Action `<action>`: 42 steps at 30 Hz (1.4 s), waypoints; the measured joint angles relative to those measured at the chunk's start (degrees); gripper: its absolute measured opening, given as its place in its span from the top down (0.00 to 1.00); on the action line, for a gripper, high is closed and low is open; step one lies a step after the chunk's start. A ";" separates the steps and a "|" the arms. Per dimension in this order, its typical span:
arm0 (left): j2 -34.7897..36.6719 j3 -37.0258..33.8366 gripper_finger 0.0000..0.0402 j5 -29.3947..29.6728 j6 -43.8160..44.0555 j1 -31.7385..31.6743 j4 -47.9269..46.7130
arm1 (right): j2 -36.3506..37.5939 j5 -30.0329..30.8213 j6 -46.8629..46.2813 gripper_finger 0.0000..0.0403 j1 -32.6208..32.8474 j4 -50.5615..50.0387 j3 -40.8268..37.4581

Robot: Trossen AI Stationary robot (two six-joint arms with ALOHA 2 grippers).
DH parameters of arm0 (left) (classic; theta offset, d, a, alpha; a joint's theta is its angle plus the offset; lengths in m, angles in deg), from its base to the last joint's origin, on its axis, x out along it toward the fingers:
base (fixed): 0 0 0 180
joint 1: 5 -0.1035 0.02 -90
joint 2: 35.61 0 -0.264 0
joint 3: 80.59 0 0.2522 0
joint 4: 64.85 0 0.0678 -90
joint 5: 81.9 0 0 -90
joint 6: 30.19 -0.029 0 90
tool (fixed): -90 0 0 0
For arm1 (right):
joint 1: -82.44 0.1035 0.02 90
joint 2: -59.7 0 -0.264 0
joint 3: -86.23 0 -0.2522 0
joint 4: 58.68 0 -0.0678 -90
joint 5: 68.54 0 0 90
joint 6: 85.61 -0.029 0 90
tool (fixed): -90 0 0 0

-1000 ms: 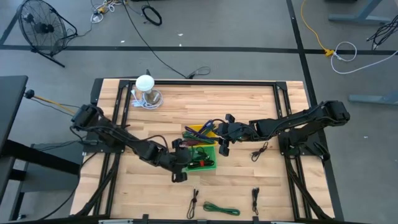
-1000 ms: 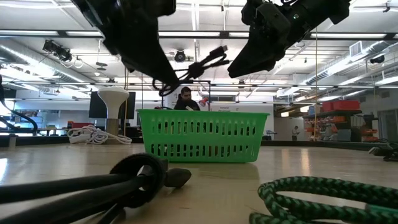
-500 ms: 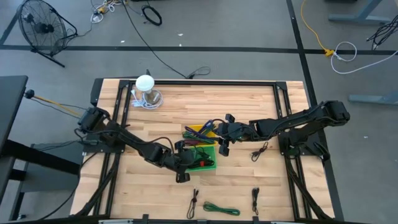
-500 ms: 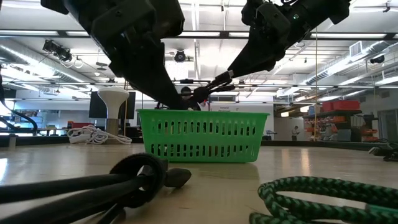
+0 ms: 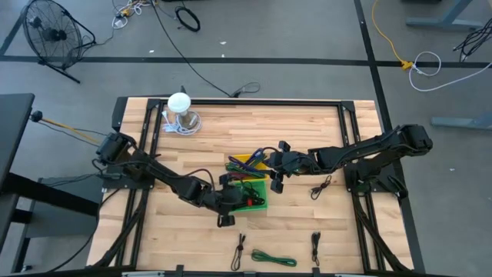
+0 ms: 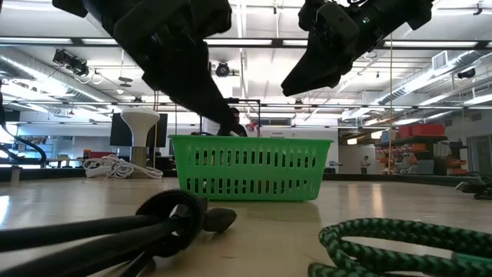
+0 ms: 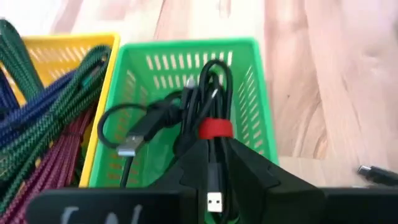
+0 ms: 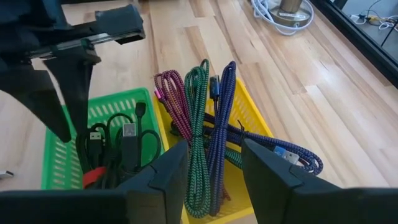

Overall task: Pick & Place USB Port
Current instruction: Put the black USB cable into the green bin

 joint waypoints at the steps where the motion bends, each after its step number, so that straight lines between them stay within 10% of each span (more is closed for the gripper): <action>1: 0.19 0.00 0.83 -0.05 -0.64 0.00 0.68 | 0.00 -0.25 -0.33 0.63 0.00 0.01 0.00; 13: 1.46 0.04 0.83 -20.68 -11.92 1.68 6.90 | 0.00 -13.68 -5.62 0.63 0.20 0.52 0.00; 23: 1.46 0.04 0.83 -19.14 -12.08 2.89 7.05 | 0.00 -21.29 -9.61 0.63 6.38 -1.18 0.02; 42: 1.46 0.04 0.83 -14.94 -12.22 2.73 7.02 | 0.00 -18.15 -28.46 0.63 10.33 -50.15 0.02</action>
